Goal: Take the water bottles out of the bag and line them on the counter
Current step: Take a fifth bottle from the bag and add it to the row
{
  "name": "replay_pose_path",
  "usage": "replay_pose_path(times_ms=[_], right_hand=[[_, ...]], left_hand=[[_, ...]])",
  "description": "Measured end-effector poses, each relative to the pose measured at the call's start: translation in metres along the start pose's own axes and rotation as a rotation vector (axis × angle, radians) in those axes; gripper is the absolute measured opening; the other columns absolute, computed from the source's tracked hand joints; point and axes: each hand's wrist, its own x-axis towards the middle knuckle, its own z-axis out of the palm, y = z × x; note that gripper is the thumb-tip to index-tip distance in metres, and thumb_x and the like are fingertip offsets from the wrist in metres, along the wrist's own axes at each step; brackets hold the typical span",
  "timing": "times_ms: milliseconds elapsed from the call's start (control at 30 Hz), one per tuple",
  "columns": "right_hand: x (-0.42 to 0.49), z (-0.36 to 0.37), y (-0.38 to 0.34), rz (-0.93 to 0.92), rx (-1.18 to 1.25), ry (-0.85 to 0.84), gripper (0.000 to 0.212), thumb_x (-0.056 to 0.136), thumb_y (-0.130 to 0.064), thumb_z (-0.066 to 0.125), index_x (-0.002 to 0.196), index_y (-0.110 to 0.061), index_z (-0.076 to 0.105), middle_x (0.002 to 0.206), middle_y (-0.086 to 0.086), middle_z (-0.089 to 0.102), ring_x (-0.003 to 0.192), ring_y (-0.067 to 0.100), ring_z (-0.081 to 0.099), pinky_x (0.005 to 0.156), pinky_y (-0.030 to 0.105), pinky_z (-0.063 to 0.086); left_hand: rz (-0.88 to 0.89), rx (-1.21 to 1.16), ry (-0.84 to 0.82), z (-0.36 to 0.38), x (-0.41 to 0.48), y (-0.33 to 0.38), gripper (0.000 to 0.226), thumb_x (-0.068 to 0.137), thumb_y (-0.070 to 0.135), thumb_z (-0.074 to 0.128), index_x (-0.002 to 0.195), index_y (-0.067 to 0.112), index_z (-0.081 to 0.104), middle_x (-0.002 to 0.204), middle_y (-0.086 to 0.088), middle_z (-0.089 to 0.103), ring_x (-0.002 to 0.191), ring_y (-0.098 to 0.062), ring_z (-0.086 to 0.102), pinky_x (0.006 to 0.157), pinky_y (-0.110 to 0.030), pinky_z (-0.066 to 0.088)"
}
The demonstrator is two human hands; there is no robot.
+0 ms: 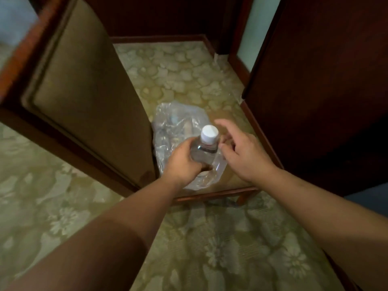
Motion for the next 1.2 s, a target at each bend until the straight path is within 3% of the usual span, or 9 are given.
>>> replay_pose_path(times_ms=[100,233,333,433,567,700,833,1067,1200], right_hand=[[-0.007,-0.028,-0.018,0.092,-0.143,-0.007,0.055,0.090,-0.011,0.050,0.140,-0.031,0.040,0.112,-0.004,0.066,0.087,0.018,0.057,0.086,0.033,0.049],[-0.016,-0.052,-0.041,0.269,-0.098,-0.050,0.068,0.082,-0.021,0.065,0.143,-0.030,0.035,0.126,0.005,0.061,0.111,0.023,0.059,0.094,0.038,0.050],[-0.020,-0.073,-0.070,0.324,0.062,0.008,0.078,0.074,-0.019,0.073,0.143,-0.025,0.037,0.130,0.004,0.058,0.115,0.020,0.057,0.097,0.035,0.049],[-0.026,-0.092,-0.101,0.329,0.200,0.066,0.066,0.071,-0.013,0.077,0.129,-0.023,0.048,0.112,-0.002,0.061,0.101,0.015,0.060,0.086,0.031,0.053],[-0.033,-0.122,-0.129,0.349,0.344,0.240,0.054,0.066,-0.006,0.081,0.104,-0.022,0.046,0.101,0.000,0.064,0.088,0.012,0.063,0.067,0.021,0.053],[-0.043,-0.152,-0.143,0.402,0.355,0.425,0.055,0.058,-0.016,0.084,0.105,-0.023,0.055,0.104,0.002,0.068,0.095,0.022,0.067,0.083,0.043,0.056],[-0.063,-0.181,-0.145,0.449,0.424,0.532,0.049,0.061,-0.016,0.084,0.100,-0.030,0.058,0.099,-0.004,0.069,0.091,0.018,0.068,0.083,0.041,0.057],[-0.106,-0.238,-0.130,0.509,0.456,0.674,0.044,0.056,-0.025,0.085,0.091,-0.032,0.060,0.097,-0.003,0.072,0.090,0.017,0.069,0.086,0.043,0.056],[-0.137,-0.284,-0.112,0.517,0.428,0.739,0.052,0.065,-0.017,0.082,0.110,-0.019,0.056,0.104,-0.001,0.068,0.094,0.016,0.067,0.088,0.041,0.055]], left_hand=[[-0.041,-0.056,0.116,-0.024,-0.005,0.037,0.064,0.060,0.022,0.088,0.118,0.020,0.059,0.104,0.006,0.068,0.098,-0.014,0.064,0.084,-0.025,0.048],[0.056,-0.040,0.136,-0.064,-0.006,0.096,0.052,0.059,0.033,0.088,0.103,0.023,0.062,0.086,0.014,0.064,0.080,-0.006,0.060,0.065,-0.016,0.044],[0.124,-0.063,0.089,-0.085,-0.012,0.141,0.061,0.046,0.052,0.085,0.097,0.026,0.063,0.088,0.015,0.069,0.080,-0.005,0.065,0.073,-0.026,0.055],[0.202,-0.069,0.026,-0.096,-0.020,0.183,0.068,0.034,0.062,0.079,0.092,0.029,0.065,0.086,0.012,0.072,0.083,-0.008,0.069,0.082,-0.038,0.057],[0.316,-0.064,-0.045,-0.101,-0.033,0.228,0.057,0.044,0.050,0.086,0.092,0.027,0.066,0.085,0.010,0.073,0.080,-0.006,0.069,0.080,-0.036,0.058],[0.379,-0.145,-0.149,-0.100,-0.044,0.263,0.048,0.053,0.031,0.091,0.091,0.026,0.063,0.087,0.007,0.072,0.083,-0.010,0.070,0.079,-0.032,0.057],[0.424,-0.209,-0.323,-0.094,-0.053,0.297,0.044,0.067,0.014,0.085,0.103,0.017,0.059,0.090,0.002,0.069,0.079,-0.009,0.067,0.063,-0.019,0.054],[0.546,-0.183,-0.451,-0.043,-0.065,0.353,0.028,0.074,0.022,0.079,0.093,0.031,0.061,0.090,0.004,0.071,0.087,-0.016,0.070,0.082,-0.037,0.056],[0.608,-0.257,-0.596,-0.006,-0.085,0.398,0.023,0.081,0.012,0.072,0.101,0.020,0.063,0.081,0.009,0.068,0.073,-0.003,0.068,0.066,-0.019,0.053]])
